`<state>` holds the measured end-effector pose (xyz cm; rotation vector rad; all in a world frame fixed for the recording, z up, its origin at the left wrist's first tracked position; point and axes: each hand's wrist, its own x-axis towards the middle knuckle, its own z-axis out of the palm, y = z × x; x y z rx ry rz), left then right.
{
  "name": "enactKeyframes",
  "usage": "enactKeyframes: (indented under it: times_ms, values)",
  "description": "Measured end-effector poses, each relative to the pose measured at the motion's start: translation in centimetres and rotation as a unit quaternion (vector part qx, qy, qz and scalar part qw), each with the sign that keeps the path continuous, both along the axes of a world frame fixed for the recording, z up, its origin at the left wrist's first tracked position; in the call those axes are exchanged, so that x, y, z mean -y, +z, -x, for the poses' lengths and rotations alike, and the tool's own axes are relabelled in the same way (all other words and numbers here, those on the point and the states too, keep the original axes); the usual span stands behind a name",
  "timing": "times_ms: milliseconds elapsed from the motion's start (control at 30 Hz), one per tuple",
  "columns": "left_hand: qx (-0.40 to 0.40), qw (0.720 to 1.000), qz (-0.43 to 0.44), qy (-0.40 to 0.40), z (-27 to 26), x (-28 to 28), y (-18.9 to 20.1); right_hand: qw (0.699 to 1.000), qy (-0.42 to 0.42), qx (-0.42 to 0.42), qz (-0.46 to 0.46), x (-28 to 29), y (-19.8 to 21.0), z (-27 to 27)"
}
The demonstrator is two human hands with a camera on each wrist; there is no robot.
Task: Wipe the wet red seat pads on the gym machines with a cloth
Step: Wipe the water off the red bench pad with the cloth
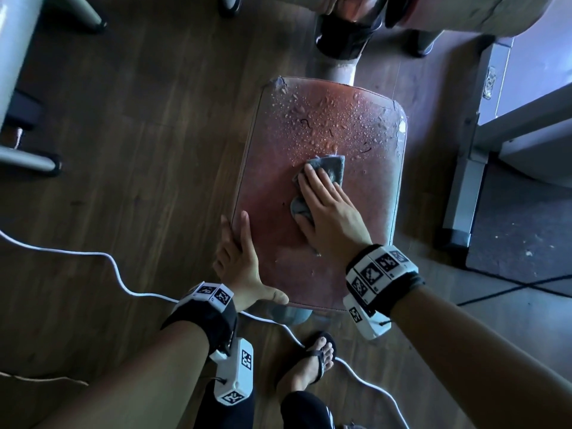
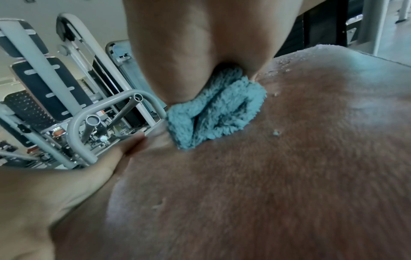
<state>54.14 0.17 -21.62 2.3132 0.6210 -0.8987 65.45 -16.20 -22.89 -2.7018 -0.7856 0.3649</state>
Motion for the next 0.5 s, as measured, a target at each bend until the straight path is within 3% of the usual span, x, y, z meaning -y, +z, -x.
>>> enactKeyframes:
  times_ms: [233, 500]
  values:
    - [0.01, 1.0, -0.017, 0.0, 0.2, 0.1, -0.1, 1.0, 0.011, -0.017, -0.019, 2.4, 0.0, 4.1]
    - [0.007, 1.0, 0.016, 0.002, 0.2, -0.2, -0.2, 0.996, 0.073, 0.039, 0.022, -0.7, -0.4, -1.0]
